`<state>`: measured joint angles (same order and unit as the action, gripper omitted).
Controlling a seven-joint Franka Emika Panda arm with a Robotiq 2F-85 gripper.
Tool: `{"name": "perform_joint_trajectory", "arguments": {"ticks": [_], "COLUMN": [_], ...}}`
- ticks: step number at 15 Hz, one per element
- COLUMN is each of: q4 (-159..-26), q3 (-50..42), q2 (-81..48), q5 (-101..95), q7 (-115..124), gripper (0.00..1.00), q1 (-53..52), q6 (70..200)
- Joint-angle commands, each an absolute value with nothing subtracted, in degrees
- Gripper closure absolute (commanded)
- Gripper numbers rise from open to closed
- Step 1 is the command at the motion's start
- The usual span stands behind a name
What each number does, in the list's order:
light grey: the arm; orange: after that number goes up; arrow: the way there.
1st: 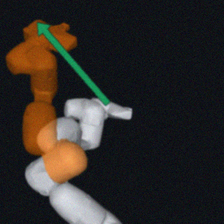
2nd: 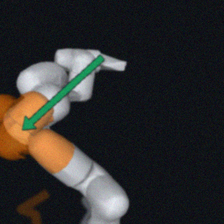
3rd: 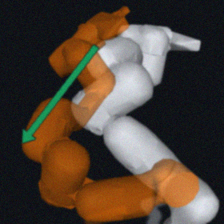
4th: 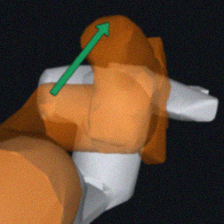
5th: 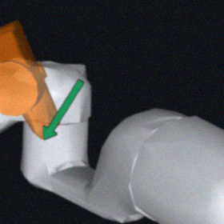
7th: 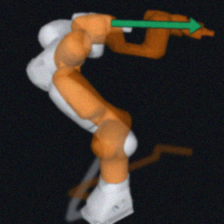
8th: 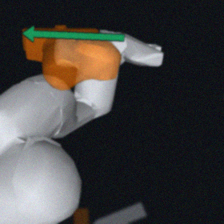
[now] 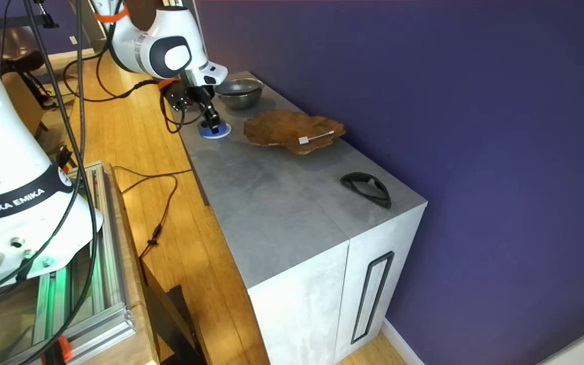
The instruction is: Put the blue masking tape on the wooden plate
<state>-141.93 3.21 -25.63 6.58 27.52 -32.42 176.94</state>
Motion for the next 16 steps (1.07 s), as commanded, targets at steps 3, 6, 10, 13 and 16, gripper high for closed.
{"name": "perform_joint_trajectory", "arguments": {"ticks": [3, 6, 10, 13, 16], "q4": [-142.4, -149.0, -148.2, -150.4, -147.9], "q3": [-1.5, -7.5, -12.2, -15.2, -23.3], "q2": [-23.7, -15.2, -15.2, -11.8, -14.1], "q5": [7.1, 6.7, 6.1, 7.5, 6.6], "q7": [28.7, 30.5, 31.1, 33.6, 37.5], "gripper": [0.97, 0.97, 0.88, 0.97, 0.97], "q1": [-38.9, -42.4, -44.3, -45.3, -46.1], "q6": [176.8, 177.6, 178.3, 179.9, 181.0]}}
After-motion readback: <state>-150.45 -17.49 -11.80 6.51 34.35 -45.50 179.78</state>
